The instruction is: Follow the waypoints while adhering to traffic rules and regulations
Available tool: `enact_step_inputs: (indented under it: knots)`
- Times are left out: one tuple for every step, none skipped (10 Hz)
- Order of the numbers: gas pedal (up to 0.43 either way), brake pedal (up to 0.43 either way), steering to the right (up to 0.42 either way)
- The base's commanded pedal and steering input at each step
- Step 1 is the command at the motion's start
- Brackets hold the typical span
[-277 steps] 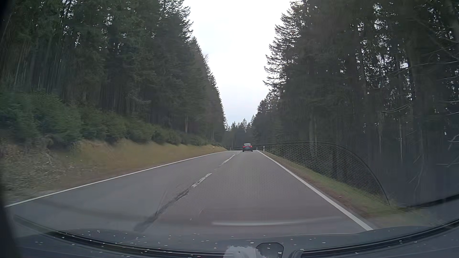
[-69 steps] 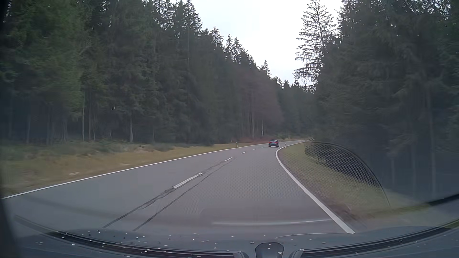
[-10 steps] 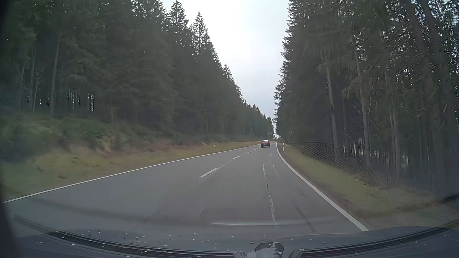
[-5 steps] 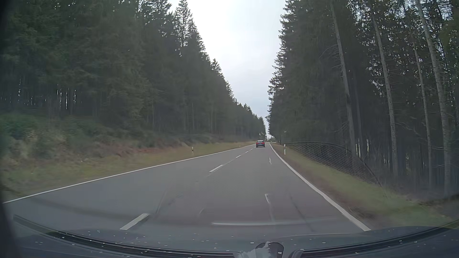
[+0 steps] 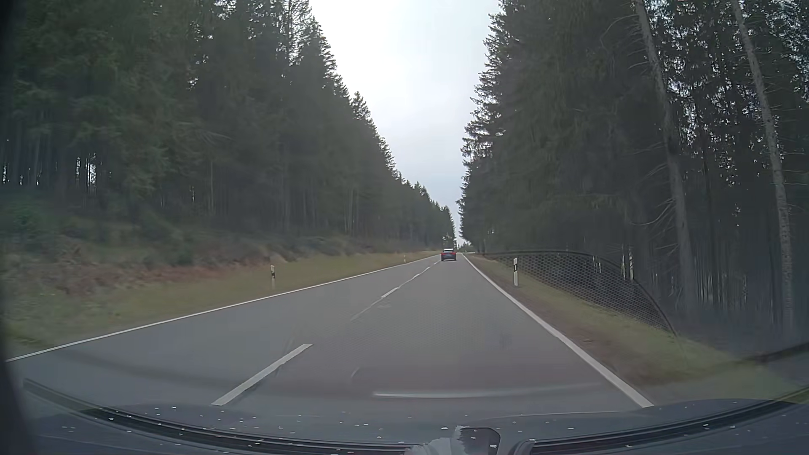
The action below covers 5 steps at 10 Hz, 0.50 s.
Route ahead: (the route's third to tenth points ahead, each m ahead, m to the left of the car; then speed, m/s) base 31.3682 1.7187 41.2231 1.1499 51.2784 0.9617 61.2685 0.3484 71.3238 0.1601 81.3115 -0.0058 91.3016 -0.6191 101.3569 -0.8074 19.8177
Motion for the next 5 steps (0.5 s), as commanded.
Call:
enact_step_inputs:
  knots:
    - [0.299, 0.0, 0.012]
    - [0.311, 0.0, 0.011]
    - [0.311, 0.0, 0.011]
    - [0.311, 0.0, 0.009]
    - [0.311, 0.0, 0.008]
